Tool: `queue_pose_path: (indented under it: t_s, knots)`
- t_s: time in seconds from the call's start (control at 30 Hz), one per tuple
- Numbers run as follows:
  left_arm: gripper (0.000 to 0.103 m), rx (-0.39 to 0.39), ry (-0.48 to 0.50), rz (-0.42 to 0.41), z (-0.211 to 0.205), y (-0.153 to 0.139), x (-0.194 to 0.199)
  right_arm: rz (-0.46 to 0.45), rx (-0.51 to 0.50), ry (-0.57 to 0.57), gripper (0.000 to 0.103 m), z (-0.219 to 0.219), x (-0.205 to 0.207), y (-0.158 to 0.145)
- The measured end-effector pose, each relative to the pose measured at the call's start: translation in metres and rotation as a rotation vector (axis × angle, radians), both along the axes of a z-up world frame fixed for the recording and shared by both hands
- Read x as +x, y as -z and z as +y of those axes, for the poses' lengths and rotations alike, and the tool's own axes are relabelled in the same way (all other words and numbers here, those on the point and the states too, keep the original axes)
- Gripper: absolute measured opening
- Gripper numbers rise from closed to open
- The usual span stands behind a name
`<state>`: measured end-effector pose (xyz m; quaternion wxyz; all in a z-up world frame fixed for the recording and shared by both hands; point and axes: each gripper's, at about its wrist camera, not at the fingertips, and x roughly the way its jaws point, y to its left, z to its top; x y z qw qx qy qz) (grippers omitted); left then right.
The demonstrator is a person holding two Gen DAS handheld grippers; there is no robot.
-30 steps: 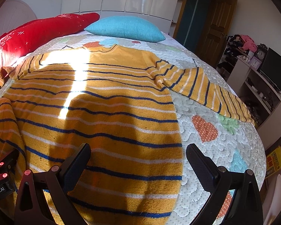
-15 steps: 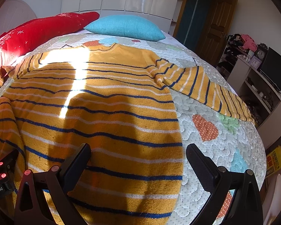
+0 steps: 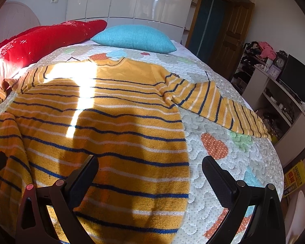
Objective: Fold small clothes
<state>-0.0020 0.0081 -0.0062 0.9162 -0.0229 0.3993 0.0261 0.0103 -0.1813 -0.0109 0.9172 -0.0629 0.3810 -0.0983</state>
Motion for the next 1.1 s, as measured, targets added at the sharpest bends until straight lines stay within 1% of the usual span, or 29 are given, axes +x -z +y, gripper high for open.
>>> queue_pose_path:
  t_s: [0.1, 0.2, 0.47, 0.6, 0.83, 1.1]
  knots:
    - [0.103, 0.048, 0.002, -0.039, -0.007, -0.020, -0.008, -0.010, 0.001, -0.007, 0.103, 0.002, -0.003, -0.006]
    - [0.103, 0.094, -0.009, -0.052, -0.013, -0.033, -0.015, -0.032, 0.000, -0.011, 0.103, 0.003, -0.008, -0.016]
    - [0.103, 0.109, -0.032, -0.088, -0.008, -0.054, -0.032, -0.087, 0.004, 0.011, 0.103, 0.000, -0.018, -0.040]
    - [0.103, 0.119, -0.035, -0.097, -0.006, -0.056, -0.037, -0.091, -0.001, 0.007, 0.103, 0.004, -0.019, -0.043]
    - [0.103, 0.119, -0.033, -0.068, -0.005, -0.048, -0.034, -0.083, -0.016, -0.019, 0.103, 0.013, -0.018, -0.040]
    - [0.103, 0.112, -0.025, -0.047, -0.005, -0.041, -0.030, -0.095, -0.029, 0.018, 0.103, 0.005, -0.019, -0.035]
